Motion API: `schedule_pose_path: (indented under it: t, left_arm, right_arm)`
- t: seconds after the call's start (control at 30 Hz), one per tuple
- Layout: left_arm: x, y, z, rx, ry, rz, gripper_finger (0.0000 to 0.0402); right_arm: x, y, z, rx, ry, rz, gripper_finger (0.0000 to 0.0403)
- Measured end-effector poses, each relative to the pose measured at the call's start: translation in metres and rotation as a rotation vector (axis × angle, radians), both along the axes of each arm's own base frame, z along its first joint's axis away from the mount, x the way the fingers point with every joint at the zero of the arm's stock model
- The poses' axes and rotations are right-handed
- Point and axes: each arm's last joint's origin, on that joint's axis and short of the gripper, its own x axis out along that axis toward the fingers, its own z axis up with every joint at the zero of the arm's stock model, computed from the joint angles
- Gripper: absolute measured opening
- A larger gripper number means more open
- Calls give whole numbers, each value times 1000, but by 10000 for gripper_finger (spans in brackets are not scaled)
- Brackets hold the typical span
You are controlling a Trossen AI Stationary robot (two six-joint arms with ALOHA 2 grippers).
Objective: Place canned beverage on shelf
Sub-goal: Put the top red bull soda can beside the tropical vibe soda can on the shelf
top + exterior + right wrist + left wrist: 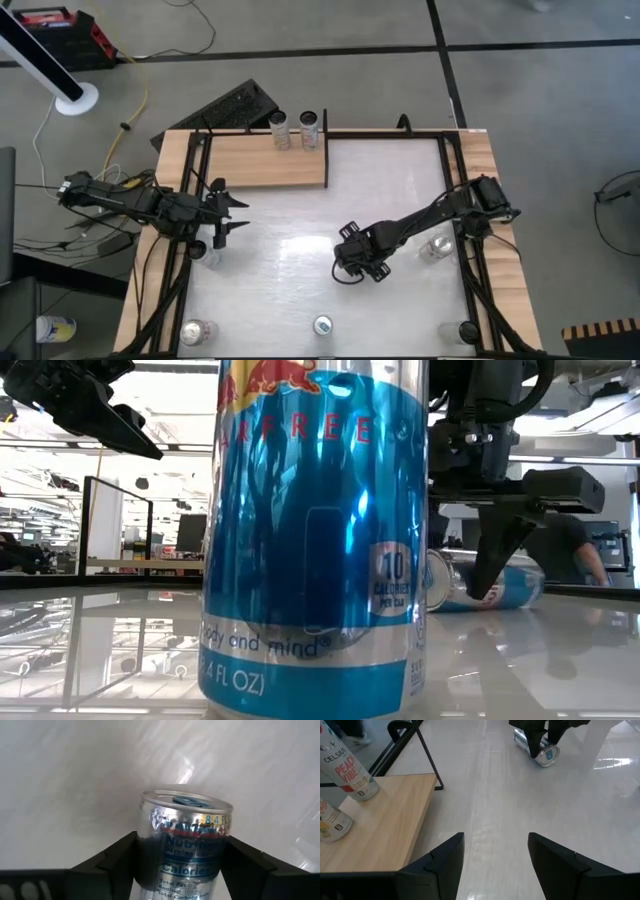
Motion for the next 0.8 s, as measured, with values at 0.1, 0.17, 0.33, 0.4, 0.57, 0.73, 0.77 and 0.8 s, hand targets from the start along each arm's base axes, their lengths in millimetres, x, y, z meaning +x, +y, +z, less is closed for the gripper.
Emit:
schedule_pose_path:
  t: [0.1,0.17,0.33,0.4,0.57,0.73,0.77,0.8]
  left_arm:
    - [0,0,0,0,0,0,206]
    - [0,0,0,0,0,0,206]
    - [0,0,0,0,0,0,206]
    - [0,0,0,0,0,0,206]
    - [0,0,0,0,0,0,206]
    - [0,0,0,0,0,0,206]
    - [0,0,0,0,0,0,206]
    - [0,0,0,0,0,-1,206]
  right_arm:
    - [-2,-2,0,10,17,-92,268]
    - [-2,-3,0,19,14,-147,284]
    - [-1,-10,-1,30,14,-229,337]
    - [-1,-11,-1,28,22,-236,356]
    - [-11,-13,-2,-4,113,-270,373]
    - [-14,-18,-6,-10,135,-303,369]
    - [-15,-18,-8,-10,134,-304,369]
    - [-15,-20,-10,-11,139,-307,368]
